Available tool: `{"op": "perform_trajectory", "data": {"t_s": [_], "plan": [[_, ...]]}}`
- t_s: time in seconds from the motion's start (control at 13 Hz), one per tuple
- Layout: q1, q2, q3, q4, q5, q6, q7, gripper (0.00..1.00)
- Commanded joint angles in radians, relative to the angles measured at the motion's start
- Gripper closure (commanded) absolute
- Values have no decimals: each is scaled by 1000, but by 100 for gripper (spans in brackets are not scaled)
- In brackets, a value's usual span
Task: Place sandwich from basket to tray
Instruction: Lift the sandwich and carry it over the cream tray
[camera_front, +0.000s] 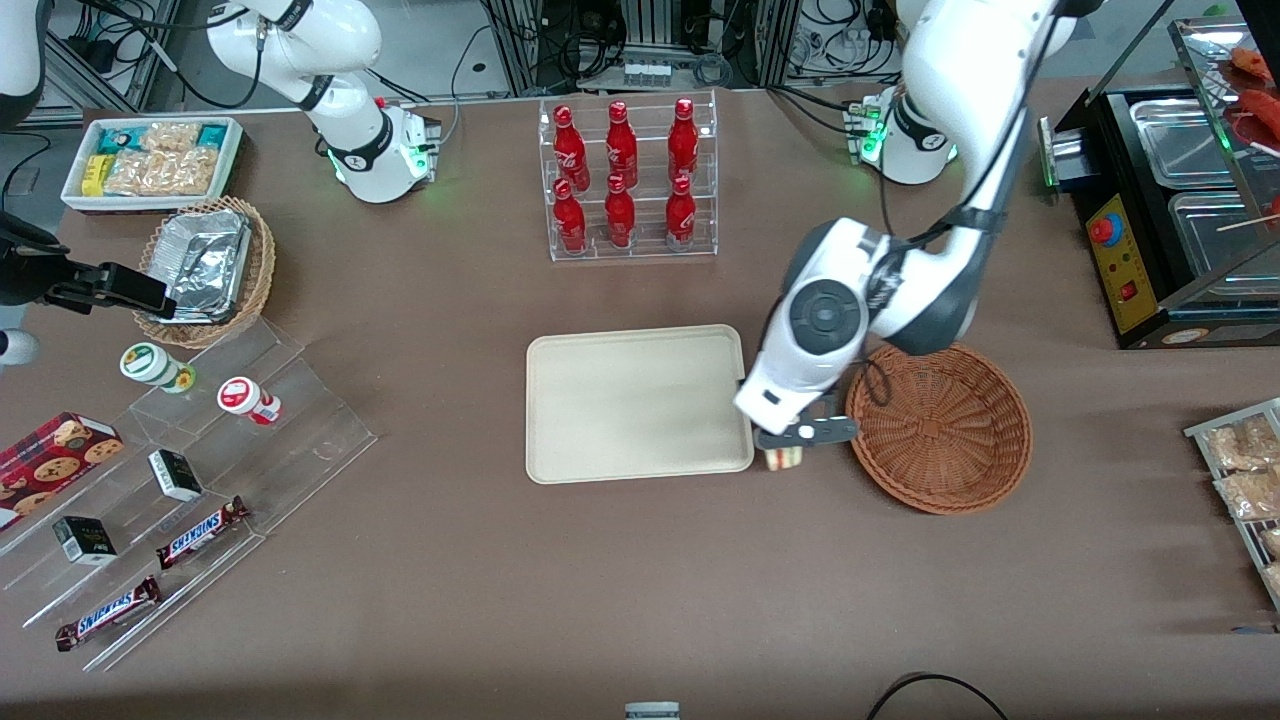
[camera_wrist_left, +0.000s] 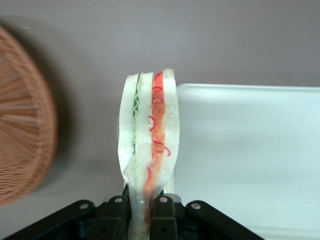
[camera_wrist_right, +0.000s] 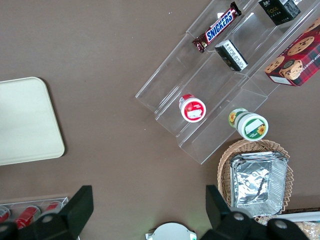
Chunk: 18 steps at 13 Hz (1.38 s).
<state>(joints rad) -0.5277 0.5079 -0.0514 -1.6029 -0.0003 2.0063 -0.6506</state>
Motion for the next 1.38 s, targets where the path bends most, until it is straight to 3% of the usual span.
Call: {"op": "perform_trajectory", "data": {"t_s": [0.0,0.46,0.85,1.31], "plan": [[-73,101,15,139,-21,-20,-67,100],[-178,244,15,293,-56,-12,-148,100],[-230,296,15,316,-56,97,-251,100],[-255,339,-2,333,-56,100,-296,100]]}}
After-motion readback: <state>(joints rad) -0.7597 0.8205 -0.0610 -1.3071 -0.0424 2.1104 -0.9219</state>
